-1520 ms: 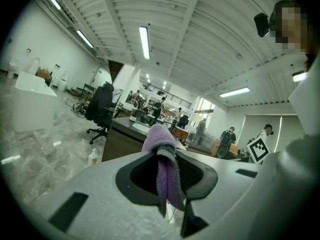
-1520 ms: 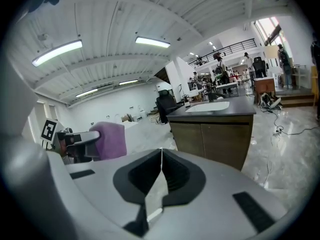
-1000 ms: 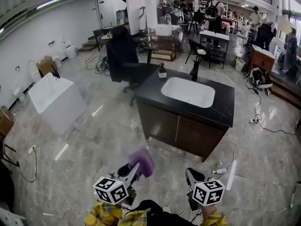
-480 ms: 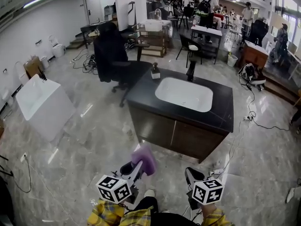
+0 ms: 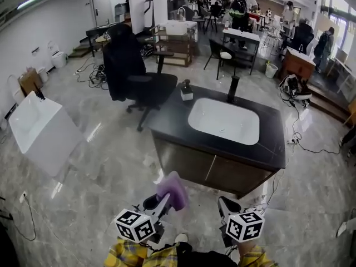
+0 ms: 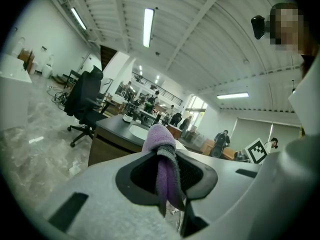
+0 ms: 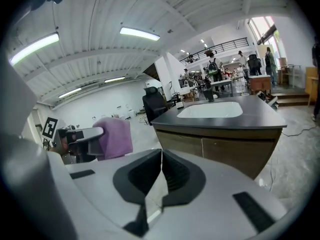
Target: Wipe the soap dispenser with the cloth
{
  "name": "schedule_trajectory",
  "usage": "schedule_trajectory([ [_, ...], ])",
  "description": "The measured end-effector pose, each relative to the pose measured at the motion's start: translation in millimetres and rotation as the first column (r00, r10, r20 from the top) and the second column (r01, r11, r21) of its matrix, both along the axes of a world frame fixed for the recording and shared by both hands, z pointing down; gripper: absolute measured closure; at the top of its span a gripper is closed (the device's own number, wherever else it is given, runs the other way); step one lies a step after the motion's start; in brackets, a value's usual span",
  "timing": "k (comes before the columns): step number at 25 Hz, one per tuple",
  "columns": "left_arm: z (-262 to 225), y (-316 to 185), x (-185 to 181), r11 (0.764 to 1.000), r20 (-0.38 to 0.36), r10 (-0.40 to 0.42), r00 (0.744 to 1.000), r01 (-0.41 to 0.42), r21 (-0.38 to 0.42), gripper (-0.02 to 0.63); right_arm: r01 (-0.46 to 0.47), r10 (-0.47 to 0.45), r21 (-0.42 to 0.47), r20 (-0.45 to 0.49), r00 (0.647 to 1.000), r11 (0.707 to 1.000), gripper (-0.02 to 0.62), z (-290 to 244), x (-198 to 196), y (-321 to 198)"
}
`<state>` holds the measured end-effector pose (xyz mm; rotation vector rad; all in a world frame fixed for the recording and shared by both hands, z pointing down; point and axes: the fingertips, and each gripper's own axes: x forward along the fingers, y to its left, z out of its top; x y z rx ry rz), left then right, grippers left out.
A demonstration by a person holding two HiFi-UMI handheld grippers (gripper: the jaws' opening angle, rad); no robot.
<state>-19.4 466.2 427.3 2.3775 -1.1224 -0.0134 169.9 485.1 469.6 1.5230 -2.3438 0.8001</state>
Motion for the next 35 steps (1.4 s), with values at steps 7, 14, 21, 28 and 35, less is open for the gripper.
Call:
schedule_trajectory([
  [7,2.4,-38.0,-30.6,1.000,-0.003,0.020,1.000,-0.020,0.002,0.541,-0.008,0.008,-0.008,-0.026,1.000,1.000,0.589,5.1,-35.4,-42.6],
  [14,14.0,-73.9,-43.6,1.000,0.005,0.007,1.000,-0.007,-0.021,0.541,-0.010,0.010,0.020,-0.021,1.000,1.000,0.589,0.3,-48.7,-88.3],
  [21,13.9,-130.3,-45.7,1.000,0.028,-0.017,0.999,0.018,-0.020,0.541,0.038,-0.038,0.024,-0.020,0.999,0.999,0.589,-0.1,-57.1,-151.1],
  [28,2.5,-199.4,-30.3,1.000,0.004,-0.012,1.000,0.012,-0.019,0.541,0.101,-0.098,0.066,-0.043,0.994,0.993,0.589,-15.2,-51.5,-237.7],
  [35,-2.4,-264.9,-15.2,0.999,-0.002,-0.028,1.000,0.028,-0.027,0.541,0.112,-0.110,0.067,-0.027,0.994,0.991,0.589,-16.4,-36.7,-308.0],
])
